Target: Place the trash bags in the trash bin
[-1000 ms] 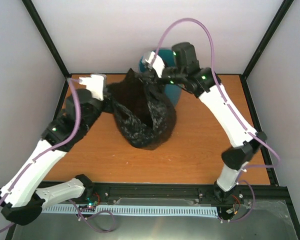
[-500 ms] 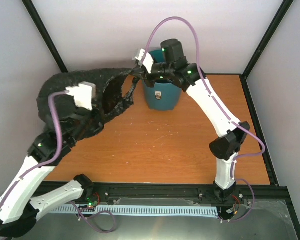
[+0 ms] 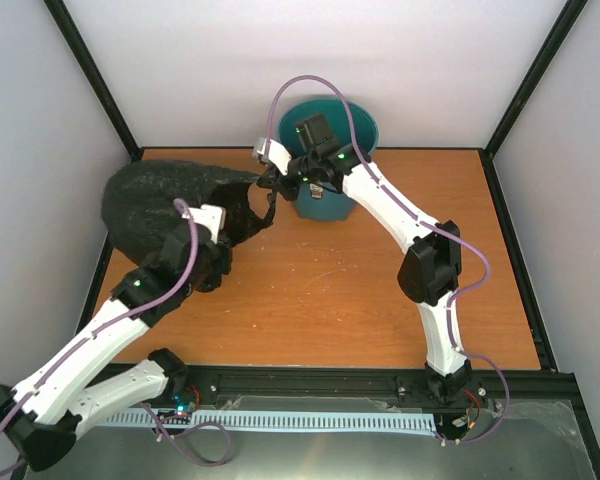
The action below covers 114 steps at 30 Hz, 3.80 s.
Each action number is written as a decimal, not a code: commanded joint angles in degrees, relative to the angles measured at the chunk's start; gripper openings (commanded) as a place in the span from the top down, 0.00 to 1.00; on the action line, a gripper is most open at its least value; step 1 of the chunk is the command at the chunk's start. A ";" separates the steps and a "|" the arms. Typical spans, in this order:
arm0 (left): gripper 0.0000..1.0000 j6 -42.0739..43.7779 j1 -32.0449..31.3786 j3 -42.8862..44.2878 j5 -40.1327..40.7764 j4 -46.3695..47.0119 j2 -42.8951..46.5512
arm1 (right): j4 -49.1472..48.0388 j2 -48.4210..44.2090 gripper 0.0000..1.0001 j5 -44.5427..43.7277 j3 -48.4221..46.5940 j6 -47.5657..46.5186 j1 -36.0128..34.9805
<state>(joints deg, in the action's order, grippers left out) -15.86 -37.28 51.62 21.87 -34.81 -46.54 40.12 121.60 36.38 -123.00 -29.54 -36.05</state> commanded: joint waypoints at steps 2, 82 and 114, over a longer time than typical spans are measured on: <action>0.99 -3.43 4.32 -3.58 -6.99 1.62 -5.99 | -2.44 0.74 0.97 -1.81 2.78 0.57 -0.42; 0.99 2.15 17.41 -12.16 -29.98 11.96 4.96 | 21.22 -6.72 0.86 -21.50 -4.59 0.73 6.14; 0.99 2.52 17.41 -12.46 -31.81 12.52 8.32 | 15.40 -49.24 0.94 -21.54 40.67 4.75 2.58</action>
<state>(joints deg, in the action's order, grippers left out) -14.44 -20.32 39.09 -8.80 -23.97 -38.79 57.12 76.34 14.15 -84.97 -25.45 -32.75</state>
